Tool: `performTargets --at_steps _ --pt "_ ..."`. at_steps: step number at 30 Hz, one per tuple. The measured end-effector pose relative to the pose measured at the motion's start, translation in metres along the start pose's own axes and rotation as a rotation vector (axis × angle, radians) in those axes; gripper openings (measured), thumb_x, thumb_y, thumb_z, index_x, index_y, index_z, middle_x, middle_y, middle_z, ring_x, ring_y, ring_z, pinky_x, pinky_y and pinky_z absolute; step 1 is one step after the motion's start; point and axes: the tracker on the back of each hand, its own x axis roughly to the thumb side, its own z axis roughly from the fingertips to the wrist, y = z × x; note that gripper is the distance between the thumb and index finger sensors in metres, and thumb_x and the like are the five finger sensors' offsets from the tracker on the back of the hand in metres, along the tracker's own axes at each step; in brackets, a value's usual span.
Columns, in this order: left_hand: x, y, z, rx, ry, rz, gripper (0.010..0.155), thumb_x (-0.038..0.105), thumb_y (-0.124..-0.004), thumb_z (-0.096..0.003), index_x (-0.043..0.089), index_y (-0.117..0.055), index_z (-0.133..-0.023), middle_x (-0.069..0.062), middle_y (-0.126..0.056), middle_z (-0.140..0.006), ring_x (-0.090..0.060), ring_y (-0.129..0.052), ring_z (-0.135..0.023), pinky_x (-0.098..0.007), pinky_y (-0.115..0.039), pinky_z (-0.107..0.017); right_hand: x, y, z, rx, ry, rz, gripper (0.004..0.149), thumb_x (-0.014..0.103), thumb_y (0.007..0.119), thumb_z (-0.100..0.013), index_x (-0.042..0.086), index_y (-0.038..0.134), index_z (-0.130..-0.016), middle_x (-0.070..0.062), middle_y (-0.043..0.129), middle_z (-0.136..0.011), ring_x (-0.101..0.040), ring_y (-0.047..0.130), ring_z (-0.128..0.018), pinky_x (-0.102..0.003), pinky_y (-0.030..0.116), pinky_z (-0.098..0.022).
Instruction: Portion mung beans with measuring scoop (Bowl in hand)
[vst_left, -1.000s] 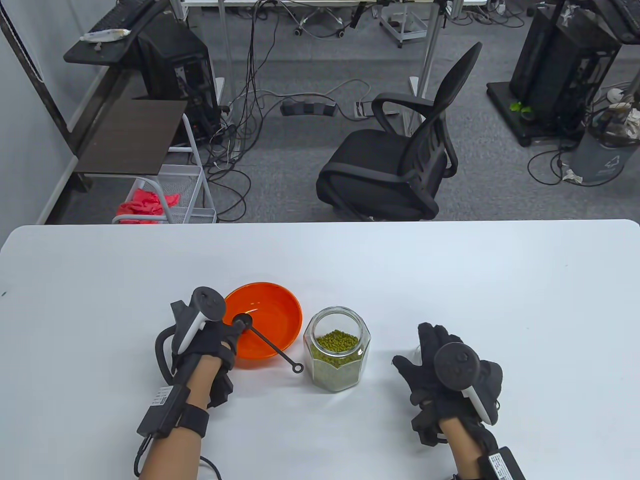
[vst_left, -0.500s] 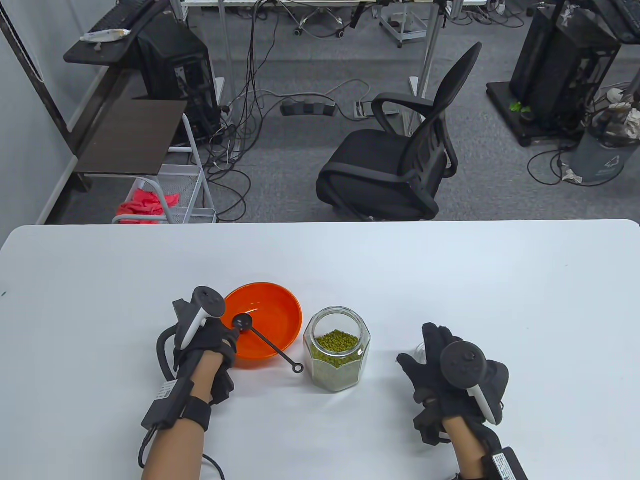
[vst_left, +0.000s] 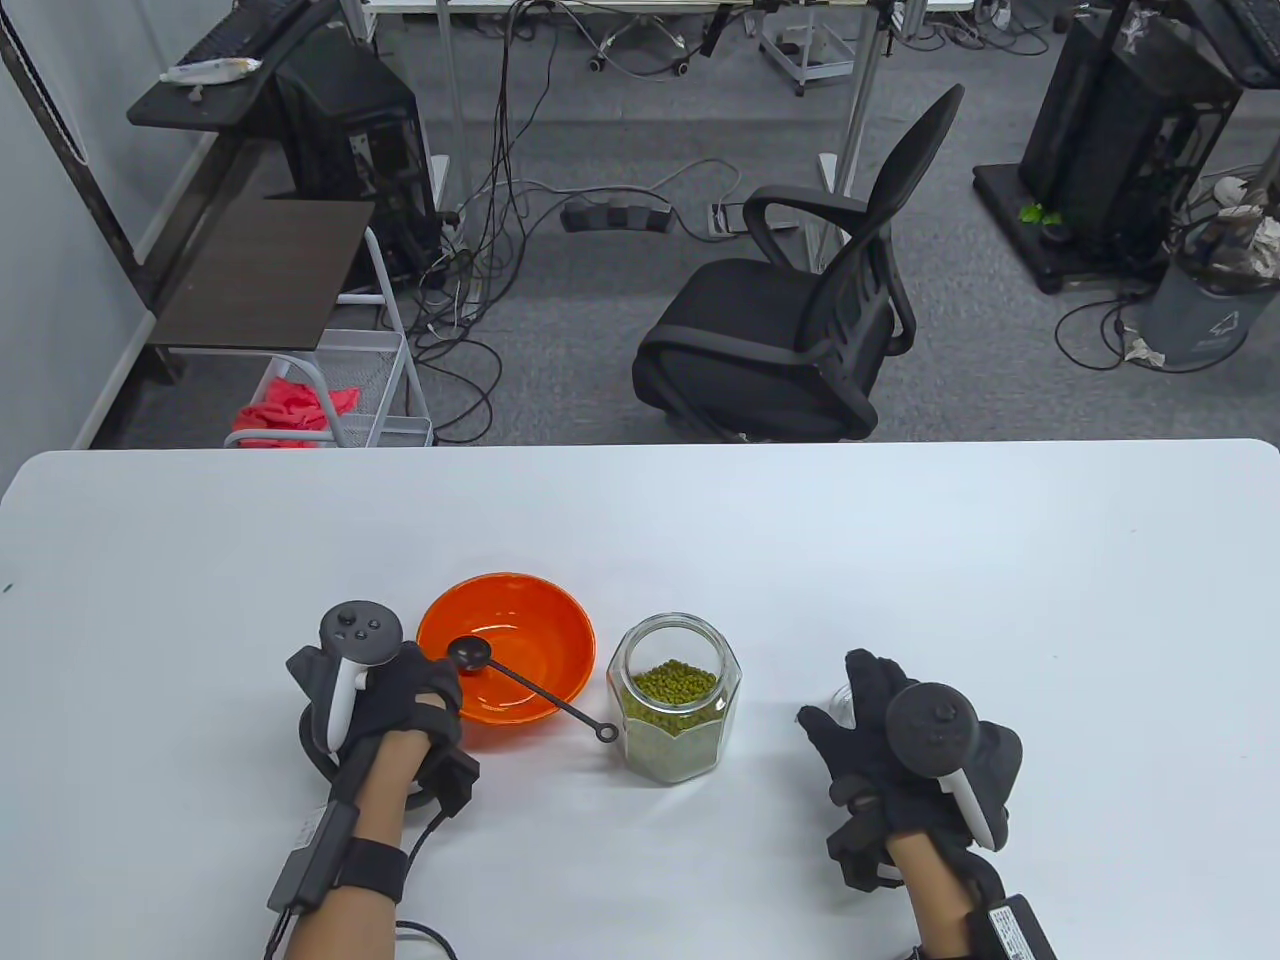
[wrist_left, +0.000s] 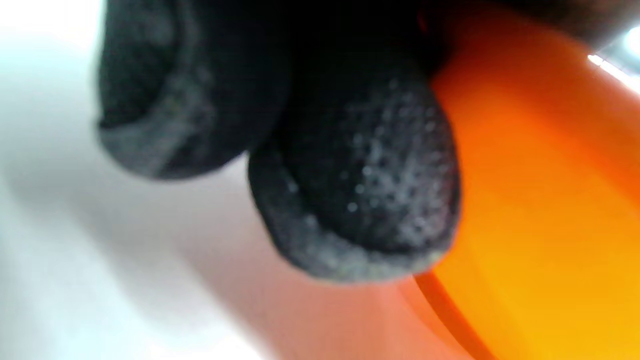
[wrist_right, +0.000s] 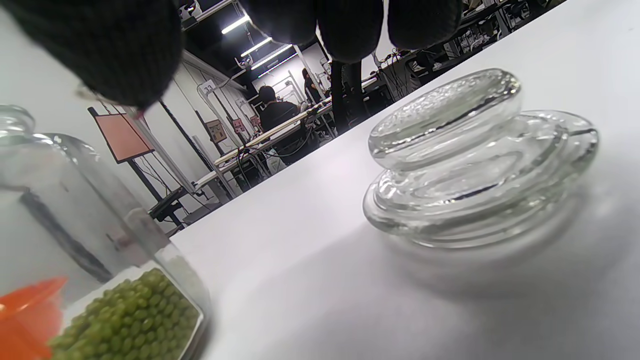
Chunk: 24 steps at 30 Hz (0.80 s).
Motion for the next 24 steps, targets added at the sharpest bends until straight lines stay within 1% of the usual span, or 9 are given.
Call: performTargets --at_steps 8,11,14,21,24 --pt "-0.011 0.024 0.034 0.089 -0.036 0.068 0.055 0.042 -0.075 -0.0506 0.004 -0.072 -0.090 0.005 -0.103 -0.045 -0.002 -0.113 -0.006 -0.018 -0.097 -0.004 0.006 -0.002 0.003 -0.006 -0.022 -0.025 0.075 0.049 0.087 -0.039 0.014 0.063 -0.101 -0.021 0.062 -0.104 -0.053 0.061 -0.097 -0.081 0.038 -0.062" --pt "-0.014 0.032 0.044 0.100 -0.055 0.097 0.055 0.042 -0.075 -0.0507 0.003 -0.073 -0.090 0.005 -0.103 -0.044 -0.002 -0.112 -0.005 -0.018 -0.097 -0.003 0.007 -0.001 0.004 0.003 -0.026 -0.037 0.075 0.049 0.087 -0.040 0.014 0.063 -0.101 -0.021 0.062 -0.104 -0.053 0.061 -0.097 -0.081 0.038 -0.062" --pt "-0.016 0.037 0.052 0.115 -0.079 0.128 0.055 0.042 -0.075 -0.0507 0.003 -0.073 -0.089 0.005 -0.103 -0.043 -0.001 -0.112 -0.004 -0.018 -0.097 -0.003 0.010 0.001 0.006 -0.005 -0.028 -0.051 0.072 0.049 0.084 -0.041 0.014 0.064 -0.101 -0.022 0.063 -0.103 -0.054 0.061 -0.096 -0.081 0.039 -0.062" --pt "-0.018 0.042 0.052 0.088 -0.096 0.158 0.054 0.043 -0.075 -0.0510 0.003 -0.074 -0.088 0.006 -0.103 -0.042 0.000 -0.111 -0.003 -0.017 -0.096 -0.002 0.020 0.000 0.009 -0.011 -0.054 -0.090 0.070 0.049 0.082 -0.042 0.014 0.065 -0.100 -0.022 0.064 -0.103 -0.054 0.061 -0.095 -0.081 0.041 -0.061" --pt "-0.018 0.045 0.054 0.081 -0.104 0.160 0.054 0.043 -0.075 -0.0511 0.003 -0.074 -0.088 0.006 -0.103 -0.042 0.000 -0.111 -0.003 -0.017 -0.096 -0.002 0.030 -0.004 0.011 -0.018 -0.073 -0.114 0.068 0.049 0.081 -0.043 0.013 0.067 -0.099 -0.022 0.066 -0.101 -0.054 0.062 -0.094 -0.080 0.044 -0.061"
